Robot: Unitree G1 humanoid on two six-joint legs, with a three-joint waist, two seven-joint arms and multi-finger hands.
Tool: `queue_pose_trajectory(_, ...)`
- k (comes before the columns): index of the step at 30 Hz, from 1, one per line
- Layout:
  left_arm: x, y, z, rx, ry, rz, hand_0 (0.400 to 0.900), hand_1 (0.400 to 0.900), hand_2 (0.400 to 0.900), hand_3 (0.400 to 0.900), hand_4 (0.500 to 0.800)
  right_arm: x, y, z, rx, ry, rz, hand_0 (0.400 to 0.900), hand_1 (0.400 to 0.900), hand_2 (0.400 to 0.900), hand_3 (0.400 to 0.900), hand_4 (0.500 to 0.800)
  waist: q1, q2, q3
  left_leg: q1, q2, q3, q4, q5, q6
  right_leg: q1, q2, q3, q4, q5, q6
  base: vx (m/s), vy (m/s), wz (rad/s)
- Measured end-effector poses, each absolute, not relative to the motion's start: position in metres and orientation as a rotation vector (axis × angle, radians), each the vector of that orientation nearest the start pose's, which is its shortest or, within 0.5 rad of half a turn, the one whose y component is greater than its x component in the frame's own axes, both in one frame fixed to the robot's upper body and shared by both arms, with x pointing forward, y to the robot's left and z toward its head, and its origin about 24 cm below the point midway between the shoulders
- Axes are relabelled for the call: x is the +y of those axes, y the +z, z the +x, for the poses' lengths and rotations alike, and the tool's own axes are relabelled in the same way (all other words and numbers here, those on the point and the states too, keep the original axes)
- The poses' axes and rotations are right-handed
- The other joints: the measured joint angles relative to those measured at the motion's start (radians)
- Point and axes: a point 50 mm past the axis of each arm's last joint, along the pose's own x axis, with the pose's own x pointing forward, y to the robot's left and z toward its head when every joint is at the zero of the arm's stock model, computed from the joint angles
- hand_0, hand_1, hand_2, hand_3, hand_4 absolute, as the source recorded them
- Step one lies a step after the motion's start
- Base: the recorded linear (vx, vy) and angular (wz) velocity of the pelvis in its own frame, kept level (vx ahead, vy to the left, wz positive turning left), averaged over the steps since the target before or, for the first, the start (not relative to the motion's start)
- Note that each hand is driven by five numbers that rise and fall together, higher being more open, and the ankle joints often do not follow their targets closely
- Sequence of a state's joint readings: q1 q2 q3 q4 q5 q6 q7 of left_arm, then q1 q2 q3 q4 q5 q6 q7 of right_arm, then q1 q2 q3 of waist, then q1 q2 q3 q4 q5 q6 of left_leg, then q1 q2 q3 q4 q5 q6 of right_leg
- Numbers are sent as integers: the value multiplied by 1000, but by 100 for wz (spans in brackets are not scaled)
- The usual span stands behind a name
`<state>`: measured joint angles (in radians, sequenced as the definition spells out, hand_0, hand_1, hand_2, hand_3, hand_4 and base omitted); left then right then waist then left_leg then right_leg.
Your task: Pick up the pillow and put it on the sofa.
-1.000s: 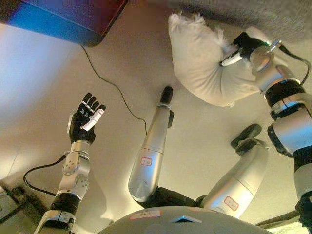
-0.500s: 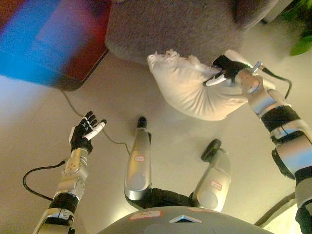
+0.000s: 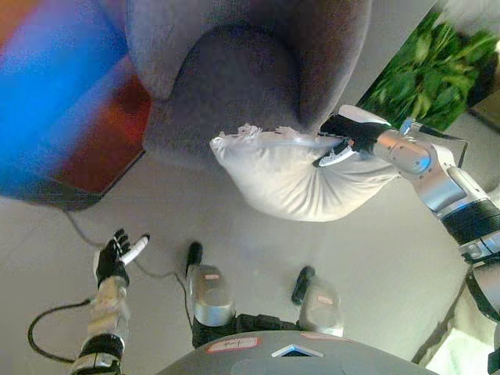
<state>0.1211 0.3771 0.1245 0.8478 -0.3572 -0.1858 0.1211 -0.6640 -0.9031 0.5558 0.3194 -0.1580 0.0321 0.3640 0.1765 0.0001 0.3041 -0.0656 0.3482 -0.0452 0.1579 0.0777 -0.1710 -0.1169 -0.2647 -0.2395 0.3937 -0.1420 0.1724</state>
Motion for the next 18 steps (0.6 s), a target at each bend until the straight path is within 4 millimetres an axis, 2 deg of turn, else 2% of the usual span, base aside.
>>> queue_pose_trajectory(1,313,-101,122,710,561,61,900,900,900,900,800,-227,142,341,117,503,-1247,400,400,400,400,500,6,-8,-12,0,-3,-3,7,29,35,20,1,-12,-13,-4,-8,280,-65,37)
queue_pose_trajectory(2,310,-106,115,735,559,59,900,900,900,900,800,-230,143,340,129,503,-1254,400,400,400,400,500,13,-11,-27,0,-6,-15,11,56,44,39,4,-24,-26,-6,-15,302,-28,66)
queue_pose_trajectory(3,306,-110,112,759,542,58,900,900,900,900,800,-237,145,339,150,500,-1269,400,400,400,400,500,18,-10,-33,-14,-16,-9,46,80,27,75,3,-44,-54,-5,-24,337,-21,93)
queue_pose_trajectory(4,301,-113,112,779,507,64,900,900,900,900,800,-248,146,336,193,494,-1293,400,400,400,400,500,16,-17,-40,-66,-54,2,105,68,-3,130,-16,-80,-108,8,-21,327,-15,96)
queue_pose_trajectory(5,297,-116,112,799,473,75,900,900,900,900,800,-260,146,331,242,481,-1308,400,400,400,400,500,16,-27,-62,-103,-107,49,129,47,-29,175,-33,-126,-168,29,-16,374,22,73)
queue_pose_trajectory(6,295,-117,112,812,444,95,900,900,900,900,800,-273,147,327,290,464,-1326,400,400,400,400,500,18,-33,-82,-135,-159,105,141,14,-33,215,-36,-154,-230,46,-12,329,66,32)
queue_pose_trajectory(7,294,-118,110,821,433,107,900,900,900,900,800,-282,152,325,318,443,-1338,400,400,400,400,500,28,-40,-100,-163,-220,157,137,-20,-12,237,-35,-166,-275,52,-8,309,106,-3)
queue_pose_trajectory(8,293,-120,108,834,435,112,900,900,900,900,800,-289,155,327,335,419,-1335,400,400,400,400,500,31,-43,-115,-153,-272,157,104,-35,19,233,-38,-158,-288,57,-1,294,116,-19)
queue_pose_trajectory(9,297,-120,104,846,446,118,900,900,900,900,800,-290,158,330,328,405,-1323,400,400,400,400,500,58,-51,-113,-132,-283,166,71,-52,143,237,-36,-142,-292,59,13,256,98,-15)
queue_pose_trajectory(11,308,-118,99,869,487,145,900,900,900,900,800,-281,156,336,303,433,-1294,400,400,400,400,500,84,-98,-106,-124,-300,182,90,-64,151,251,-44,-135,-299,66,12,257,86,-1)
queue_pose_trajectory(12,309,-116,102,861,495,144,900,900,900,900,800,-279,157,337,288,444,-1293,400,400,400,400,500,89,-105,-107,-121,-311,184,90,-68,153,260,-44,-146,-304,77,5,317,79,7)
queue_pose_trajectory(15,311,-111,116,821,519,144,900,900,900,900,800,-268,157,343,257,469,-1251,400,400,400,400,500,101,-111,-104,-65,-309,181,44,-75,153,267,-45,-152,-251,99,21,288,32,6)
queue_pose_trajectory(18,315,-109,117,815,540,157,900,900,900,900,800,-251,156,347,223,541,-1214,400,400,400,400,500,97,-131,-111,-14,-297,182,-10,-75,143,273,-41,-150,-229,121,14,278,-104,17)
